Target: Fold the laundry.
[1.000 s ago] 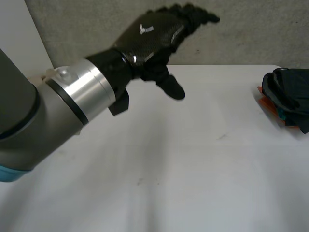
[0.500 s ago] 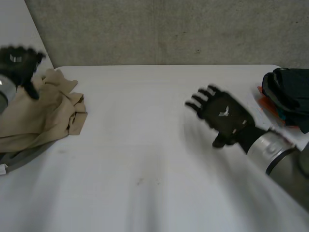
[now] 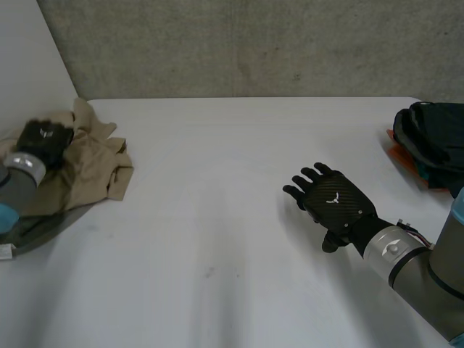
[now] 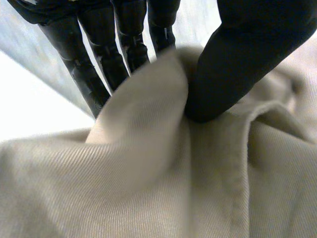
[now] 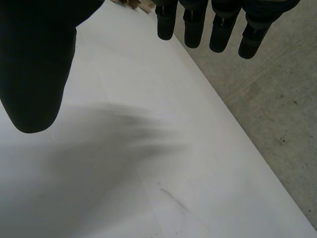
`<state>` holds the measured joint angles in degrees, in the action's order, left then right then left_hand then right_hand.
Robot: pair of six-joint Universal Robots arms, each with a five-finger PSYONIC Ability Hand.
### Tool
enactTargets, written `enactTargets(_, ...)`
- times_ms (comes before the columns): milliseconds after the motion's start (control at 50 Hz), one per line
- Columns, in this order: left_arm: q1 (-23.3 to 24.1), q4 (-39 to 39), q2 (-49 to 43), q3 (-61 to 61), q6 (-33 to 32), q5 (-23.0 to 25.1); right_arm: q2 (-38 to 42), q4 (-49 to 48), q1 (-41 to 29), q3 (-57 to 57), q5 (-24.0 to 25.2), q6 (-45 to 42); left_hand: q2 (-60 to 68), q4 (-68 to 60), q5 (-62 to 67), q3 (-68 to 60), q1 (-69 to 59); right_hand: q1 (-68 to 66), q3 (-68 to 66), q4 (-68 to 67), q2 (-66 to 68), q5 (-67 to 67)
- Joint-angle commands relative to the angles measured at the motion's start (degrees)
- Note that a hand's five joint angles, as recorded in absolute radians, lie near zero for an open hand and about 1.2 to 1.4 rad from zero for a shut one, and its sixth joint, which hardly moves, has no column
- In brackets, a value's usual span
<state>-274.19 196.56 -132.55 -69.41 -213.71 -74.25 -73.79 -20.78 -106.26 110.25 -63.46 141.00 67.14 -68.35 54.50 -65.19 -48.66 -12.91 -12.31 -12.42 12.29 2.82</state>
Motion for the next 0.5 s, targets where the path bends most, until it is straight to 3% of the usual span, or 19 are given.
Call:
enactTargets(20, 9.09, 2.78, 15.89, -5.12, 16.01, 0.15, -0.30, -0.49, 0.27, 0.06, -0.26, 0.07, 12.86, -11.65, 15.50, -14.81, -31.34, 2.91, 2.31, 2.42, -2.29, -2.82)
enactTargets(180, 23.50, 2.86, 23.04, -6.71, 32.02, 0.59, -0.66, -0.67, 0.97, -0.12, -3.07, 0.16, 12.86, -11.65, 15.50, -14.81, -31.34, 2.91, 2.31, 2.42, -2.29, -2.82)
enactTargets(320, 36.07, 2.87, 14.27, -5.22, 34.77, -0.02, -0.92, -0.76, 1.32, -0.12, -4.57, 0.42, 12.86, -11.65, 15.50, -14.81, -31.34, 2.91, 2.31, 2.42, -2.29, -2.82)
enactTargets(400, 38.91, 3.31, 11.18, -4.16, 34.33, -0.72, -0.92, -0.76, 1.94, -0.12, -4.57, 2.26, 12.86, -11.65, 15.50, -14.81, -31.34, 2.91, 2.31, 2.42, -2.29, -2.82)
enactTargets(420, 38.73, 3.22, 11.00, -3.99, 34.24, -1.07, -0.92, -0.76, 2.11, -0.12, -4.57, 3.05, 8.72, -7.51, 11.36, -10.67, -27.20, 2.91, 2.31, 2.42, -2.29, -2.82)
enactTargets(440, 38.56, 3.04, 11.09, -3.81, 34.15, -1.68, -0.83, -0.76, 2.11, -0.21, -4.48, 3.40, -10.14, 11.35, -7.50, 8.19, -8.34, 2.91, 2.31, 2.42, -2.29, -2.82)
enactTargets(460, 37.77, 2.69, 11.44, -3.89, 33.54, -3.60, -0.83, -0.76, 2.20, -0.21, -4.48, 3.67, -42.80, 44.01, -40.17, 40.85, 24.32, 2.91, 2.31, 2.42, -2.29, -2.82)
enactTargets(500, 36.45, 2.34, 12.14, -4.33, 32.40, -6.33, -0.83, -0.76, 2.29, -0.38, -4.48, 4.20, -50.85, 52.07, -48.22, 48.90, 32.37, 2.91, 2.31, 2.42, -2.29, -2.82)
